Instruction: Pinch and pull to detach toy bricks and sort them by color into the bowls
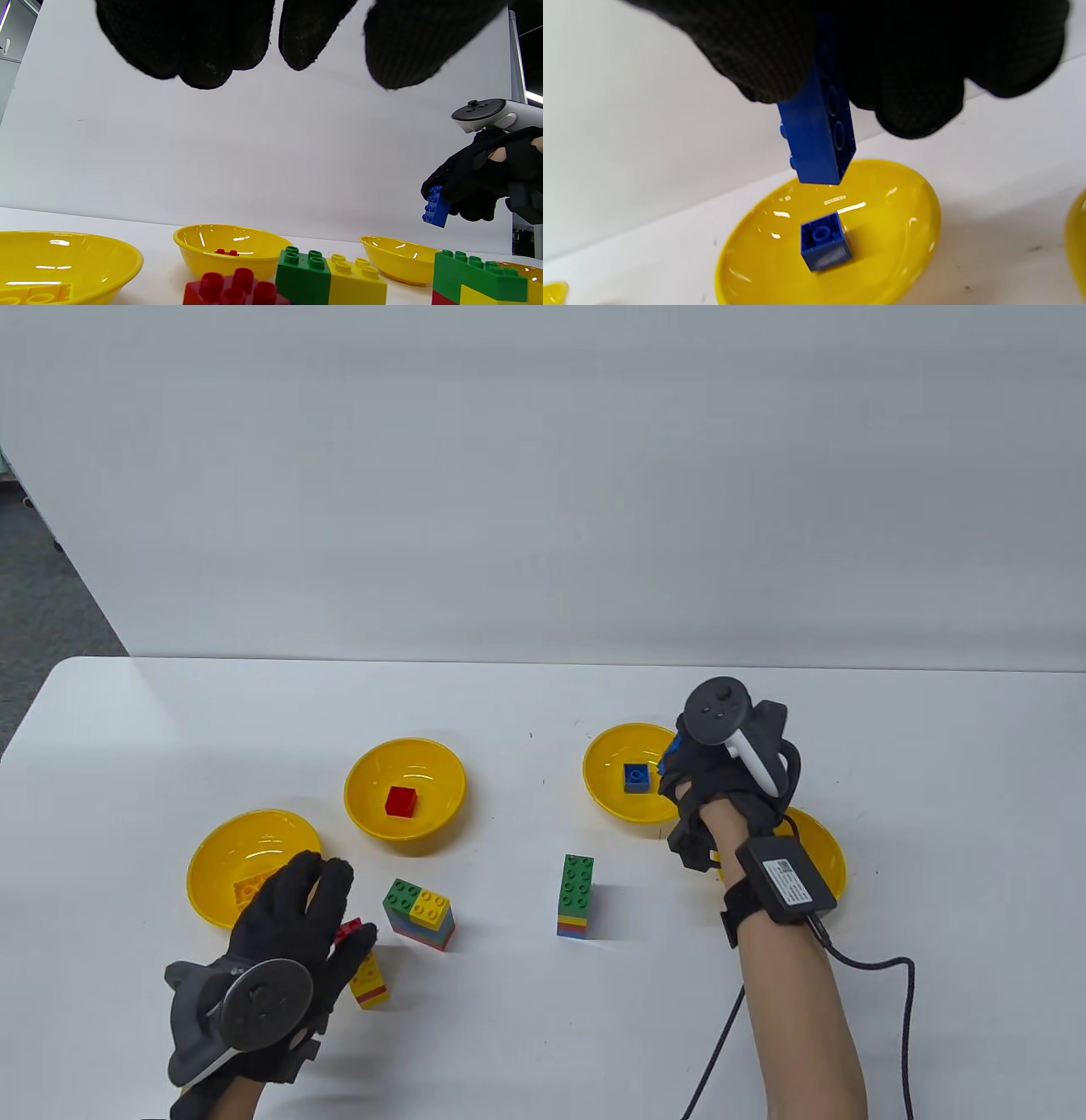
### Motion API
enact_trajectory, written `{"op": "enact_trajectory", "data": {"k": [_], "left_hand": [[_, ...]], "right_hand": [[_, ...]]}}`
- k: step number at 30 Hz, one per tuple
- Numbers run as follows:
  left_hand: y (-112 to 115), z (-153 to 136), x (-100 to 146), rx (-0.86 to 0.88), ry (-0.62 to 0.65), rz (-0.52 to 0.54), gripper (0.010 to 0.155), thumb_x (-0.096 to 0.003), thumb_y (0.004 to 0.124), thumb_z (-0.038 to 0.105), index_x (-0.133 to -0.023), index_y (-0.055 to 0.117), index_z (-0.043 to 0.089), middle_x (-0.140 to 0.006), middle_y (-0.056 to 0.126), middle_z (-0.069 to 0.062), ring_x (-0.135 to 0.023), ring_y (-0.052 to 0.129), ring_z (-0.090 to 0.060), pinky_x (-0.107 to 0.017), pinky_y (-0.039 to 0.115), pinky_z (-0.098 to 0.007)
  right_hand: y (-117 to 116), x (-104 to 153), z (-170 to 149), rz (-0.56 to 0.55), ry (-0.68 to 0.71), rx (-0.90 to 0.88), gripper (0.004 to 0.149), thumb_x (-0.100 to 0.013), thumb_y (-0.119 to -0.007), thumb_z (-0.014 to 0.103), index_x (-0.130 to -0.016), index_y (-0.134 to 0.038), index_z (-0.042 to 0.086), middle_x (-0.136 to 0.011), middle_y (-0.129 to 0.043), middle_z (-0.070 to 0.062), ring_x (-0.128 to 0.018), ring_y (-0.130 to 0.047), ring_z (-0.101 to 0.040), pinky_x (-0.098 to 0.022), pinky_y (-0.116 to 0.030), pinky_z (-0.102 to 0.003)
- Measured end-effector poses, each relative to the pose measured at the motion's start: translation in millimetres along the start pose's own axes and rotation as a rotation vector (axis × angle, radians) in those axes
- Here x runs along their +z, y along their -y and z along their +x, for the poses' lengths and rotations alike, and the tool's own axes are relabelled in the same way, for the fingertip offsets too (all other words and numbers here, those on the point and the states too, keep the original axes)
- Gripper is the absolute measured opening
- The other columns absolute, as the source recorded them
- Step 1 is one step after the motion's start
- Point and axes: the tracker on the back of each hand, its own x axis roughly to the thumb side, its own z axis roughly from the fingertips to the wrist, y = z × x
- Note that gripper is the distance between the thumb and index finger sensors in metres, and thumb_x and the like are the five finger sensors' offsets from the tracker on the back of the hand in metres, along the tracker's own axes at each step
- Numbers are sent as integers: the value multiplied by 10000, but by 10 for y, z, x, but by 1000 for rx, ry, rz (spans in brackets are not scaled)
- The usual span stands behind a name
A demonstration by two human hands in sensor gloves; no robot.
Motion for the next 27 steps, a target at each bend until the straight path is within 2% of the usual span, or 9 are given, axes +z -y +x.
{"op": "enact_trajectory", "data": {"k": [3, 4, 8, 11, 14, 18, 21, 23, 27], "left_hand": [[8, -38, -6, -14, -14, -9, 709, -466, 833, 552, -1071, 643, 236, -1115, 619, -230, -959, 771, -488, -662, 713, -632], [12, -46, -6, -16, -19, -13, 712, -465, 832, 554, -1073, 642, 236, -1115, 619, -233, -960, 770, -487, -662, 713, -632], [25, -53, -10, -15, -25, -26, 711, -468, 831, 553, -1074, 639, 236, -1118, 612, -235, -961, 766, -491, -662, 711, -634], [26, -46, -10, -19, -24, -30, 710, -470, 828, 555, -1076, 634, 239, -1121, 606, -233, -965, 761, -490, -665, 709, -633], [38, -33, -10, -15, -19, -33, 712, -470, 827, 557, -1077, 633, 240, -1123, 603, -233, -966, 761, -489, -665, 708, -633], [50, -4, -8, -9, -7, -38, 712, -470, 827, 557, -1077, 634, 240, -1125, 600, -235, -965, 761, -491, -664, 709, -634], [53, 14, -6, -4, 0, -39, 712, -471, 827, 557, -1078, 631, 241, -1126, 597, -235, -968, 758, -490, -665, 708, -634], [55, 23, -4, 1, 5, -39, 712, -472, 826, 557, -1078, 631, 241, -1127, 594, -237, -969, 756, -491, -666, 706, -635], [64, 46, 2, 6, 14, -42, 711, -472, 826, 556, -1078, 633, 239, -1126, 594, -237, -967, 756, -494, -665, 707, -634]], "right_hand": [[-210, -197, 47, 143, -99, 64, 683, -388, -843, 238, -983, -622, -12, -829, -791, -312, -502, -965, -398, -377, -816, -605], [-228, -215, 51, 143, -114, 78, 716, -395, -837, 264, -1000, -571, -13, -858, -753, -316, -529, -954, -400, -388, -811, -600], [-104, -154, 64, -96, -51, 5, 757, -397, -820, 306, -1007, -516, -22, -894, -694, -341, -526, -956, -404, -355, -822, -582], [94, 41, 116, -181, 25, -29, 737, -402, -807, 316, -1003, -537, -13, -908, -679, -345, -531, -955, -402, -353, -826, -575], [328, 365, 209, -268, 132, -34, 703, -403, -799, 318, -991, -584, -2, -894, -710, -339, -516, -968, -396, -341, -836, -570], [426, 859, 357, -260, 270, -106, 652, -407, -790, 324, -967, -661, 16, -878, -743, -335, -514, -975, -404, -341, -837, -579], [330, 1209, 471, -260, 356, -121, 626, -409, -789, 331, -955, -703, 35, -863, -774, -326, -508, -984, -409, -339, -842, -583], [152, 1391, 540, -262, 392, -100, 626, -408, -791, 344, -952, -711, 45, -859, -785, -322, -510, -987, -405, -340, -846, -580], [-305, 1498, 573, -236, 381, -62, 711, -394, -813, 431, -980, -671, 54, -884, -759, -313, -525, -981, -414, -343, -847, -583]]}}
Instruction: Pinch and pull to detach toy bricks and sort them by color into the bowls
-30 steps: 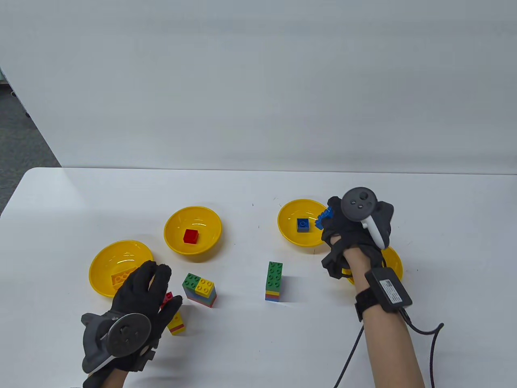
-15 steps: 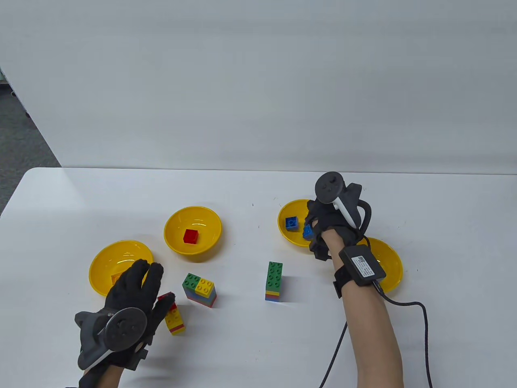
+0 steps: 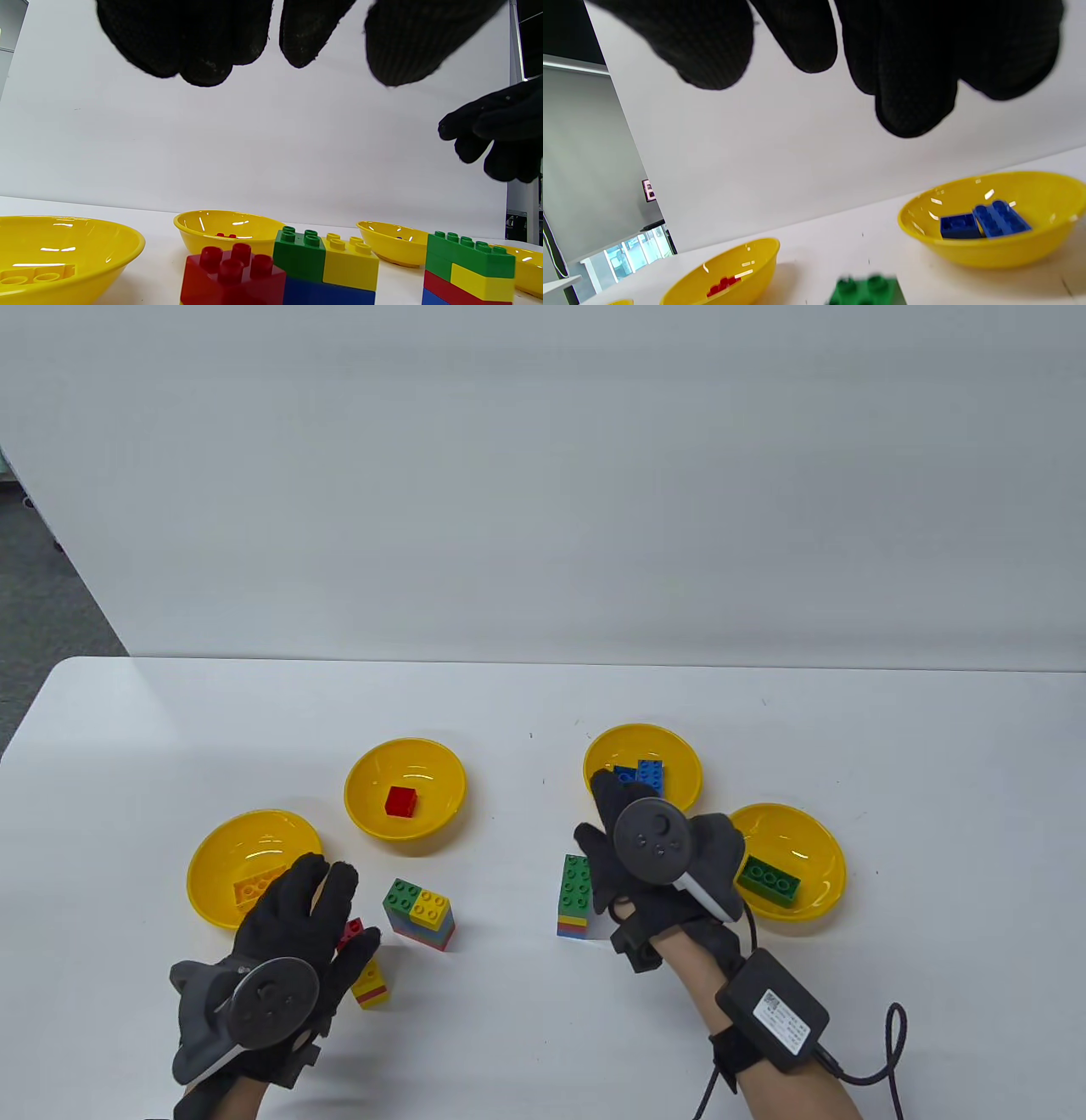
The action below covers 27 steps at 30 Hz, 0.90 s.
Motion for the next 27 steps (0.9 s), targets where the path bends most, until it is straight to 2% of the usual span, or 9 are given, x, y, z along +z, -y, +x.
{"op": "enact_trajectory", "data": {"k": [5, 8, 11, 17, 27], "left_hand": [[16, 21, 3, 7, 9, -6, 706, -471, 825, 558, -1075, 638, 242, -1125, 599, -233, -966, 761, -488, -664, 711, -632], [36, 31, -6, 6, 15, -15, 706, -470, 827, 556, -1074, 641, 240, -1123, 602, -238, -964, 762, -492, -663, 710, -634], [61, 34, -14, 2, 15, -27, 706, -470, 826, 557, -1074, 639, 241, -1124, 600, -235, -965, 762, -488, -664, 710, -633], [77, 46, -20, -5, 17, -40, 708, -470, 826, 557, -1074, 642, 238, -1124, 600, -238, -963, 762, -491, -662, 711, -634], [129, 75, -24, -17, 19, -65, 707, -470, 825, 558, -1073, 641, 240, -1123, 601, -237, -964, 763, -489, -662, 713, -633]], "right_hand": [[-510, 117, -34, 70, -74, 86, 799, -394, -796, 536, -1016, -611, 71, -880, -746, -310, -509, -985, -425, -308, -867, -572], [-688, 151, -42, 132, -110, 175, 825, -399, -780, 570, -1037, -571, 90, -881, -743, -300, -504, -989, -412, -306, -875, -554], [-807, 164, -65, 185, -134, 192, 838, -403, -771, 577, -1047, -540, 93, -872, -748, -298, -491, -991, -399, -300, -877, -546], [-843, 165, -68, 185, -140, 137, 820, -398, -795, 522, -1008, -587, 16, -774, -841, -278, -422, -1009, -372, -266, -885, -541], [-925, 184, 64, 126, -98, 316, 798, -381, -831, 469, -977, -619, -18, -651, -904, -283, -264, -1023, -262, -164, -921, -482]]}}
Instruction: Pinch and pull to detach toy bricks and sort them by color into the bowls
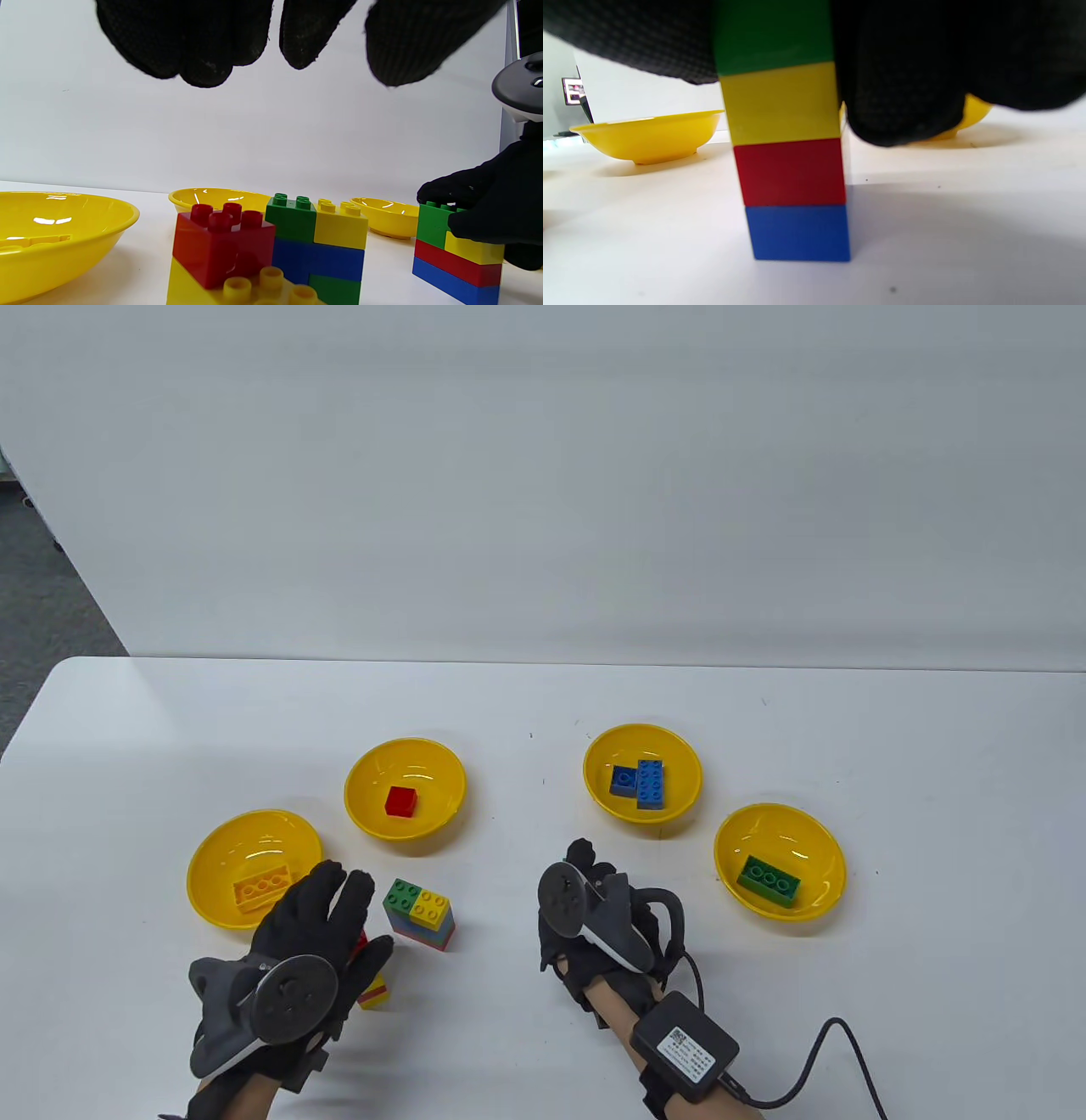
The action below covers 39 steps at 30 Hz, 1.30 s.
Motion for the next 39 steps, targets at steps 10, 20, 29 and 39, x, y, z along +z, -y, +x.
{"op": "enact_trajectory", "data": {"k": [10, 20, 29, 39], "left_hand": [[-20, -6, 0, 5, 0, 13, 706, -473, 823, 558, -1076, 633, 244, -1128, 593, -233, -971, 754, -487, -666, 706, -634], [-133, 101, 83, 210, 75, 187, 706, -478, 818, 551, -1077, 613, 237, -1111, 632, -209, -926, 819, -450, -625, 762, -598], [36, 367, 53, 744, 213, 36, 879, -435, 897, 582, -1117, 462, 239, -1162, 566, -141, -1000, 792, -421, -620, 786, -595], [219, 492, 31, 894, 219, -21, 711, -405, 1020, 460, -1010, 725, 232, -996, 843, -140, -826, 983, -427, -400, 938, -535]], "right_hand": [[304, 106, -274, -78, 44, -307, 755, -357, -867, 374, -983, -623, 30, -695, -902, -294, -289, -1047, -308, -202, -926, -518], [1057, 678, -429, -299, 430, -748, 786, -379, -849, 266, -1033, -475, 44, -855, -783, -286, -507, -979, -439, -382, -834, -635], [970, 927, -188, -252, 602, -769, 696, -338, -860, 178, -980, -628, 42, -890, -806, -257, -608, -946, -506, -446, -794, -676], [784, 1016, 167, -162, 672, -758, 674, -343, -837, 168, -971, -632, 33, -893, -788, -279, -618, -946, -501, -451, -801, -665]]}}
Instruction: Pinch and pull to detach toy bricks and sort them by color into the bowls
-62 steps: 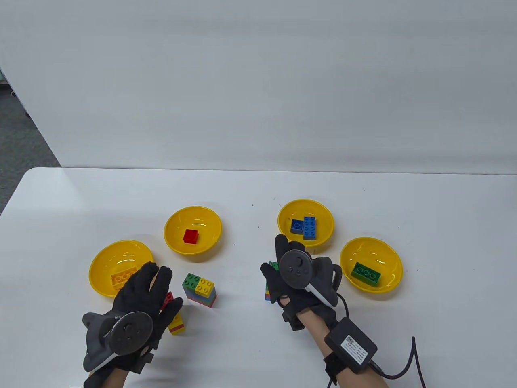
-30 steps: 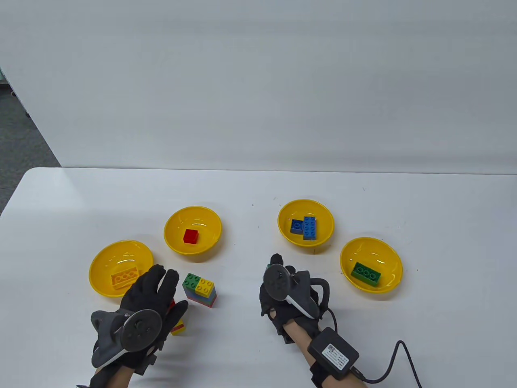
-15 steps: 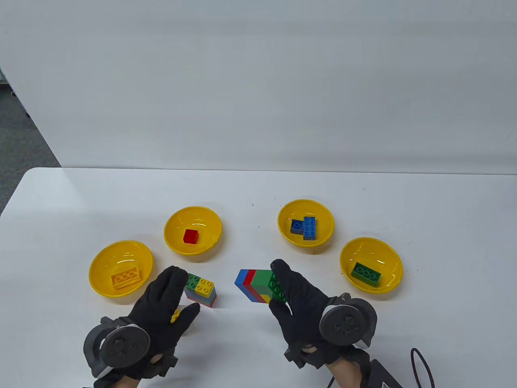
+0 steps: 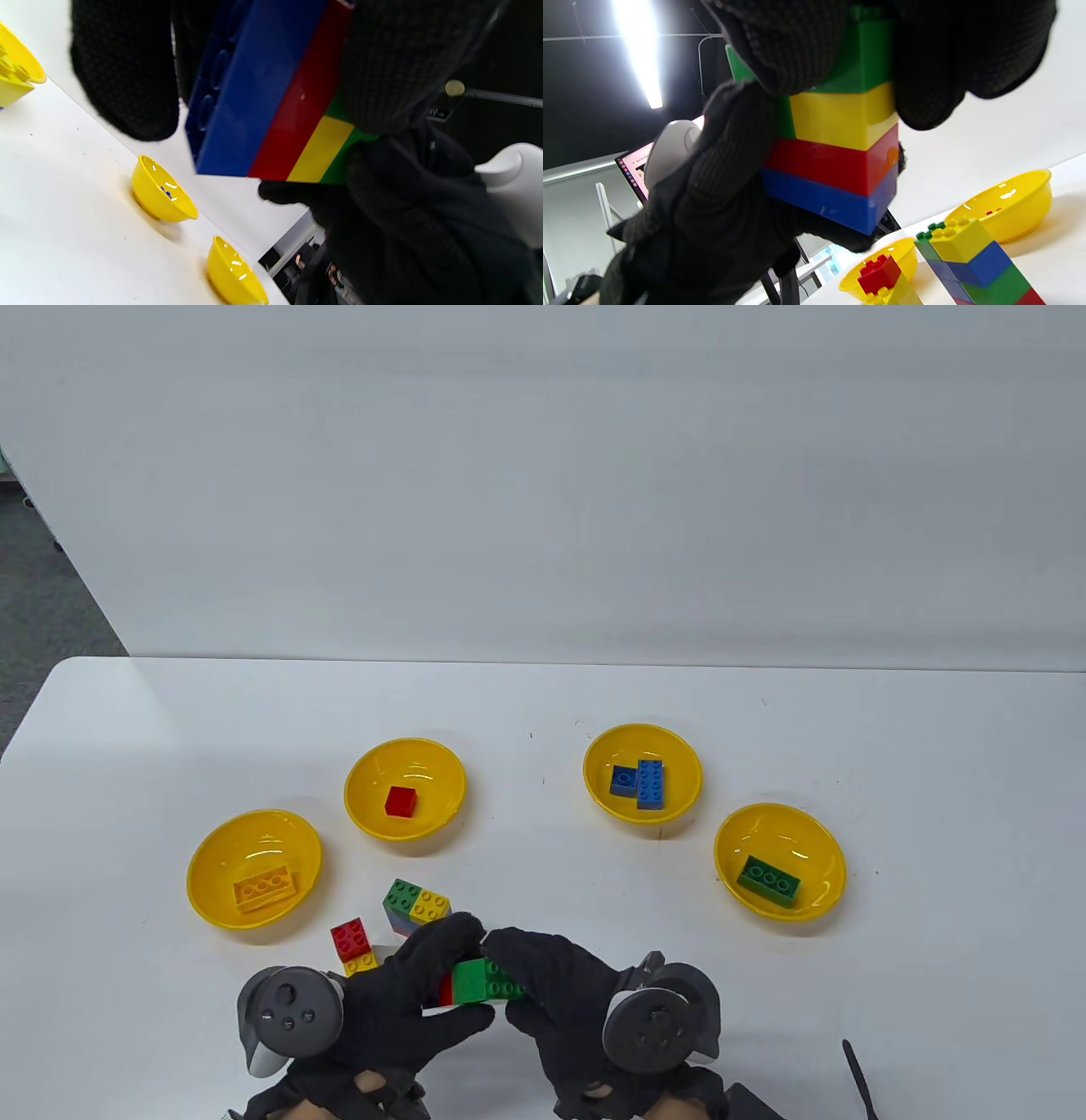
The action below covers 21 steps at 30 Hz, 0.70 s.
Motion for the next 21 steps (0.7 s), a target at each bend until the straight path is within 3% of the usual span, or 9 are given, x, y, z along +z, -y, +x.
{"op": "enact_trajectory", "data": {"k": [5, 10, 18, 19, 21], "left_hand": [[-3, -33, -8, -9, -28, -42, 684, -377, 1059, 445, -950, 807, 168, -886, 937, -173, -742, 1048, -436, -338, 980, -482], [61, -55, -44, 52, -24, -99, 674, -382, 1069, 409, -940, 821, 123, -859, 942, -213, -707, 1063, -474, -328, 998, -480], [69, -100, -62, 82, -25, -148, 673, -359, 1090, 400, -912, 848, 103, -818, 966, -227, -654, 1098, -479, -270, 1020, -473], [54, -124, -55, 141, -29, -151, 670, -364, 1090, 396, -919, 846, 113, -833, 961, -226, -671, 1092, -481, -282, 1017, -478], [39, -125, -73, 211, -41, -130, 670, -371, 1088, 400, -921, 843, 106, -832, 963, -228, -666, 1096, -480, -287, 1016, -473]], "right_hand": [[-61, 7, -56, 92, -90, -54, 713, -367, -859, 266, -986, -594, 31, -911, -743, -282, -661, -907, -495, -456, -777, -671], [-75, 29, -52, -62, -150, 10, 645, -248, -809, 235, -851, -772, 10, -754, -899, -264, -472, -1029, -430, -354, -883, -617], [-35, 38, -186, -74, -279, -89, 631, -210, -750, 222, -792, -839, -6, -687, -983, -238, -386, -1122, -388, -265, -989, -562], [-11, 75, -299, -87, -337, -268, 630, -218, -744, 216, -795, -839, -18, -684, -985, -249, -377, -1128, -394, -254, -994, -559], [22, 105, -364, -168, -374, -390, 624, -221, -780, 216, -787, -855, -36, -667, -991, -279, -351, -1125, -405, -234, -982, -569]]}}
